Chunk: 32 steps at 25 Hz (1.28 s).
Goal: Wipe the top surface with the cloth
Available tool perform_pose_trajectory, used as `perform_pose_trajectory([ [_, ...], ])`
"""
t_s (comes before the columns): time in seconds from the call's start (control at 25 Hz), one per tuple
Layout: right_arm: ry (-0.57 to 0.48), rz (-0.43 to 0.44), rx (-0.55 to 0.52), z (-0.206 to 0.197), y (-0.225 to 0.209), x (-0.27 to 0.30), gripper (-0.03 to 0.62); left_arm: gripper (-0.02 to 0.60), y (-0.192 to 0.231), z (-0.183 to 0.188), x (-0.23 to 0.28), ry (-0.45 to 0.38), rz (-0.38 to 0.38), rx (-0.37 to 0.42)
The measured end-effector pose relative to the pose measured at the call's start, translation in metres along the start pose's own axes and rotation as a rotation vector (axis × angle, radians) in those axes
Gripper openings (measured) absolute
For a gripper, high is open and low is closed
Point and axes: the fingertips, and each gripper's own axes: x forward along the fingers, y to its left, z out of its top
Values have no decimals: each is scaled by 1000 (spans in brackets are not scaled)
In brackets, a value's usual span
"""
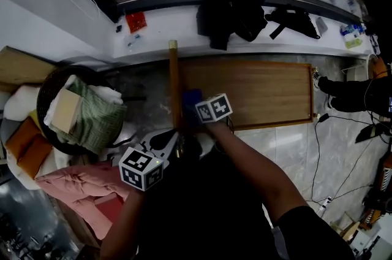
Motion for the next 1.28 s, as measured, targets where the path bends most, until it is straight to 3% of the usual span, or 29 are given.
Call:
perform_pose_trajectory([
  [0.6,56,-6,-55,-14,-26,-1,55,11,-12,-3,16,23,22,-16],
  [0.8,41,-45,-52,-21,-68,-40,55,9,-43,7,46,30,3,-2],
  [1.28,-38,-145,73,-49,-184,-156,55,9,-123,10,122,91,-80,39],
])
